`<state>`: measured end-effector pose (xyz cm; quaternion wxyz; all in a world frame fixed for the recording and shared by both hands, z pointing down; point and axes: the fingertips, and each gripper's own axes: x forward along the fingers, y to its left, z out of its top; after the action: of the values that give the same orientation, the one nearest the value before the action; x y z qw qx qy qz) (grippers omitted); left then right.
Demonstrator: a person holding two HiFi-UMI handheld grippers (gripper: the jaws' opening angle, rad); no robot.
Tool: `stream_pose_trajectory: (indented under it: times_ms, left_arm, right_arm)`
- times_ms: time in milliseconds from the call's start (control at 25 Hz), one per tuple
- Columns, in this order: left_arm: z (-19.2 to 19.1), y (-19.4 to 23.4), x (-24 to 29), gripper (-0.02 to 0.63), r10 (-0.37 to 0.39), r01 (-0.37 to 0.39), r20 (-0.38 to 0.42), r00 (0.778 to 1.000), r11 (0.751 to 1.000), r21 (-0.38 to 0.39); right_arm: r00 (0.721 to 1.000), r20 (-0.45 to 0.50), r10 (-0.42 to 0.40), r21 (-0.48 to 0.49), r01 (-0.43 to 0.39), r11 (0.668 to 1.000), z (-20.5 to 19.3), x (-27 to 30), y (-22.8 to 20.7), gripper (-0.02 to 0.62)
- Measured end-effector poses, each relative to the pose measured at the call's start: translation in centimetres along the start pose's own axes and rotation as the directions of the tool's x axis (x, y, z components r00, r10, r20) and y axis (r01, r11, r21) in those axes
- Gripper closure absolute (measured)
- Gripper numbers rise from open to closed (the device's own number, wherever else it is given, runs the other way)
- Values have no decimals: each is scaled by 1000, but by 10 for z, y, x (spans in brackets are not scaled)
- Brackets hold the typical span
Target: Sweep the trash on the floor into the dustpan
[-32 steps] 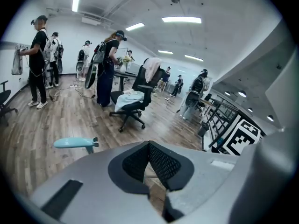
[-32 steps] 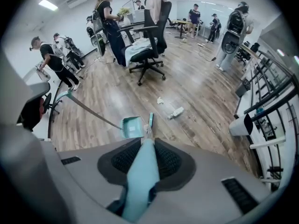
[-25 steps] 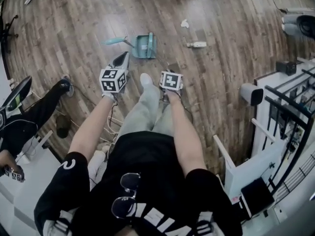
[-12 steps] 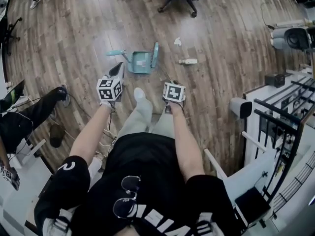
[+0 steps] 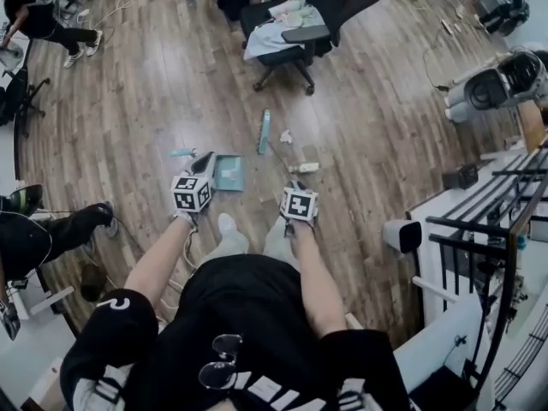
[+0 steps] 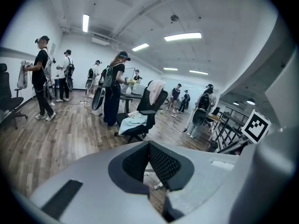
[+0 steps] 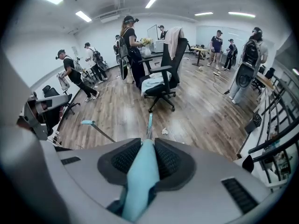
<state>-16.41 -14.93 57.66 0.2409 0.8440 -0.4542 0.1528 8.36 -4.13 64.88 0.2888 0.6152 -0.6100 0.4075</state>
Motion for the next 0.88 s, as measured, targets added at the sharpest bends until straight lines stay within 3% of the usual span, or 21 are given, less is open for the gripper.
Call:
stream_pose_trajectory:
  times_ms: [440,880]
  left_arm:
    - [59,-117,64,607,-68,67,34,997,997,36]
    - [63,-169,94,607,-73,71,36,997,997,40]
  right_arm:
    - [993,88,77,37,-80,996,59,-32,-89,511]
    - [995,100,17,37,-21,999,66,-36,-172,511]
